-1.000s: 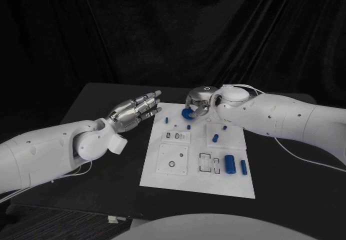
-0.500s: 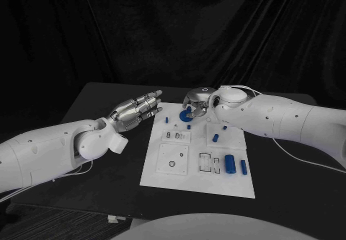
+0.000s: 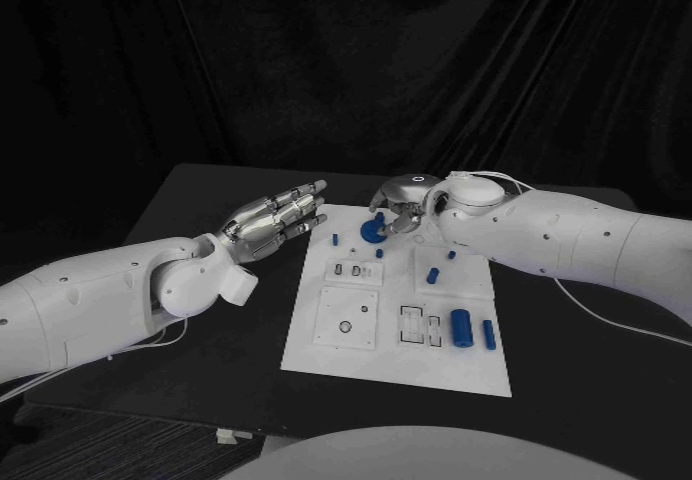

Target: Assemble the parts on the task board

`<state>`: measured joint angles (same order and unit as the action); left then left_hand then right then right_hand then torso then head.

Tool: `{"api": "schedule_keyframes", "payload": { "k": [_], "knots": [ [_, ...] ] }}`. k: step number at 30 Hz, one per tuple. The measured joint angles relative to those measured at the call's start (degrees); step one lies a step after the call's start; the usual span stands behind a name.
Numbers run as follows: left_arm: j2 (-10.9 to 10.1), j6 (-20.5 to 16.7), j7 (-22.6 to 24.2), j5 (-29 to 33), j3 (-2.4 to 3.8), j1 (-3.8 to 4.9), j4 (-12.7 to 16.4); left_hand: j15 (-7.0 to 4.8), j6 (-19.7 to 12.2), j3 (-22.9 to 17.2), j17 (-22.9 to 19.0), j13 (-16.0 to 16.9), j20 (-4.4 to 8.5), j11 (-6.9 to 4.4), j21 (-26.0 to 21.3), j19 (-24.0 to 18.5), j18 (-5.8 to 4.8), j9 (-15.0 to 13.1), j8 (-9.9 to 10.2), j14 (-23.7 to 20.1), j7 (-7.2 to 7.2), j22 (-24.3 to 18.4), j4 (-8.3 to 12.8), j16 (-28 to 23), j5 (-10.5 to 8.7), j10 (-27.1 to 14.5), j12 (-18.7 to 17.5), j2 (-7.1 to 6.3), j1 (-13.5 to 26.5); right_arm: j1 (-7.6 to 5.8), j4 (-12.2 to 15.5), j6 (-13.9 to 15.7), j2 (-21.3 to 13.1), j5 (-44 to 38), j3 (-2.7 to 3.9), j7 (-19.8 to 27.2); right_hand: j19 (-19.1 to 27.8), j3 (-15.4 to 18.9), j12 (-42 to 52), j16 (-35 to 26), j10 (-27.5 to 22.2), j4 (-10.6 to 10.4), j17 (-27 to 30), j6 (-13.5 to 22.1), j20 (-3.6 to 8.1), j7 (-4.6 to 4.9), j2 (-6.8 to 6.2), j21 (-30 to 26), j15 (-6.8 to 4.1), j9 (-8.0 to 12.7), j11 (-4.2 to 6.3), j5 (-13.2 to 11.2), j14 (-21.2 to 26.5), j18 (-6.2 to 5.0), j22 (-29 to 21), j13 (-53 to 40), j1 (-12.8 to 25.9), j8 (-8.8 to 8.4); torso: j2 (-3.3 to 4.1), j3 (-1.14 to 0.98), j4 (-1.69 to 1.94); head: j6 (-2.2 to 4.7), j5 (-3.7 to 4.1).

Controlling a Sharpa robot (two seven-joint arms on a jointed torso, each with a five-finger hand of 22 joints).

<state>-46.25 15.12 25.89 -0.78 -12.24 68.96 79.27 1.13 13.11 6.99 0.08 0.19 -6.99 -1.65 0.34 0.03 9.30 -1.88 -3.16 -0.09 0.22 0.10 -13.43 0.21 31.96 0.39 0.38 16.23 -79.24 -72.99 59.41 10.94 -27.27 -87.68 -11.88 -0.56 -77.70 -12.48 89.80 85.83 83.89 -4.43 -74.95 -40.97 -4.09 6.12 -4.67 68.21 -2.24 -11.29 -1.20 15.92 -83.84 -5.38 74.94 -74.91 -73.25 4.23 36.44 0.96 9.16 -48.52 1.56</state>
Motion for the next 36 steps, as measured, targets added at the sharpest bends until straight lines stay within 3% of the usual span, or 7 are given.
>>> {"api": "schedule_keyframes", "payload": {
  "k": [4,6,12,19,26,31,36],
  "knots": [
    [-0.4,0.0,-0.1,0.0,0.0,-0.01,0.1,0.0,0.0,0.0,0.0,0.0,0.0,0.0,0.0,0.0,0.0,0.0,0.0,0.0,0.0,0.0,0.0,0.0,0.0,0.0,0.0,0.0,0.0,-0.51,3.4,1.7,-3.9,0.2,-0.05,0.5,-0.3,0.3,0.0,0.3,0.0,-0.3,0.0,-2.1,0.27,-0.01,0.0,0.6,0.0,-0.2,0.0,0.0,0.0,0.0,0.0,0.0,0.0,1.16,0.01,0.0,-0.01,0.14,-0.13],
    [-0.5,0.0,-0.1,0.0,0.0,-0.02,0.2,0.0,0.0,0.0,0.0,0.0,0.0,0.09,0.0,0.0,0.0,0.0,0.0,0.0,0.0,0.0,0.0,0.0,0.0,0.1,0.0,0.0,0.0,-1.36,5.8,2.8,-6.9,0.6,-0.07,0.7,-0.8,0.5,0.0,0.7,0.0,-0.5,0.0,-3.7,0.2,-0.05,0.23,1.2,0.0,-0.4,0.0,0.0,0.0,0.0,0.0,0.0,0.2,2.04,0.0,-0.01,-0.01,0.29,-0.05],
    [-0.6,0.0,-0.1,0.0,-0.01,-0.05,0.1,0.0,0.0,-0.2,0.0,0.0,0.0,0.15,0.0,0.0,0.0,0.0,0.0,0.0,0.0,0.0,0.2,0.0,0.27,0.2,0.0,0.0,0.0,-3.62,13.1,5.1,-16.3,2.0,0.03,0.8,-1.2,0.8,0.0,1.0,0.0,-0.8,0.0,-4.6,0.2,-0.1,0.38,1.7,0.0,-0.5,0.0,-0.2,0.0,0.0,0.0,0.0,0.4,2.43,-0.04,-0.01,-0.01,0.66,0.34],
    [-0.8,0.0,-0.1,0.0,-0.01,-0.2,0.2,0.0,0.0,-0.3,0.0,0.0,0.0,0.15,0.0,0.0,0.0,0.0,0.0,0.0,0.0,0.0,0.3,0.0,0.27,0.2,0.0,-0.23,-0.2,-3.91,17.0,6.4,-22.6,3.3,-0.06,0.4,-1.5,1.2,0.0,1.4,0.2,-1.3,0.0,-4.8,0.45,-0.31,0.37,2.1,-0.22,-0.5,0.22,-1.3,-0.2,0.0,0.0,0.0,0.4,2.43,-0.13,0.07,-0.2,0.94,0.53],
    [-0.9,0.0,-0.1,0.0,-0.01,-0.69,0.2,0.0,0.0,-0.3,0.0,0.0,0.0,0.15,0.0,0.0,0.0,0.0,0.0,0.0,0.0,0.0,0.3,0.0,0.27,0.2,0.0,-0.22,-0.2,-2.38,18.2,7.4,-26.8,3.9,-0.05,-0.1,-1.6,1.7,0.0,1.4,0.0,-1.7,0.0,-4.6,0.61,-0.52,0.37,2.1,-0.28,-0.1,0.45,-2.6,-0.1,0.0,0.0,0.0,0.4,2.43,-0.42,0.29,-0.51,1.06,0.69],
    [-1.0,0.0,-0.1,0.0,-0.01,-0.98,0.1,0.0,0.0,-0.5,0.0,0.0,0.0,0.15,0.0,0.0,0.0,0.0,0.0,0.0,0.0,0.0,0.5,0.0,0.51,0.2,0.0,-0.22,-0.2,-0.99,18.3,8.2,-27.9,4.2,-0.11,-0.2,-1.6,2.0,0.0,0.9,0.2,-2.0,0.0,-4.6,0.61,-0.52,0.37,2.1,-0.57,0.1,0.63,-3.8,-0.3,0.0,0.0,0.0,0.4,2.43,-0.68,0.46,-0.73,0.94,0.81],
    [-1.0,0.0,-0.1,0.0,-0.01,-1.27,0.1,0.0,0.0,-0.5,0.0,0.0,0.0,0.15,0.0,0.0,-0.01,0.0,0.0,0.0,0.0,0.0,0.5,0.0,0.51,0.1,0.0,-0.22,-0.2,0.27,18.1,9.2,-28.9,4.3,-0.1,-0.2,-1.6,2.7,0.0,0.7,0.0,-2.7,0.0,-4.4,0.61,-0.72,0.37,1.7,-0.57,0.3,0.84,-5.2,-0.3,0.01,0.0,0.0,0.4,2.43,-0.85,0.48,-1.07,0.85,0.79]
  ]
}}
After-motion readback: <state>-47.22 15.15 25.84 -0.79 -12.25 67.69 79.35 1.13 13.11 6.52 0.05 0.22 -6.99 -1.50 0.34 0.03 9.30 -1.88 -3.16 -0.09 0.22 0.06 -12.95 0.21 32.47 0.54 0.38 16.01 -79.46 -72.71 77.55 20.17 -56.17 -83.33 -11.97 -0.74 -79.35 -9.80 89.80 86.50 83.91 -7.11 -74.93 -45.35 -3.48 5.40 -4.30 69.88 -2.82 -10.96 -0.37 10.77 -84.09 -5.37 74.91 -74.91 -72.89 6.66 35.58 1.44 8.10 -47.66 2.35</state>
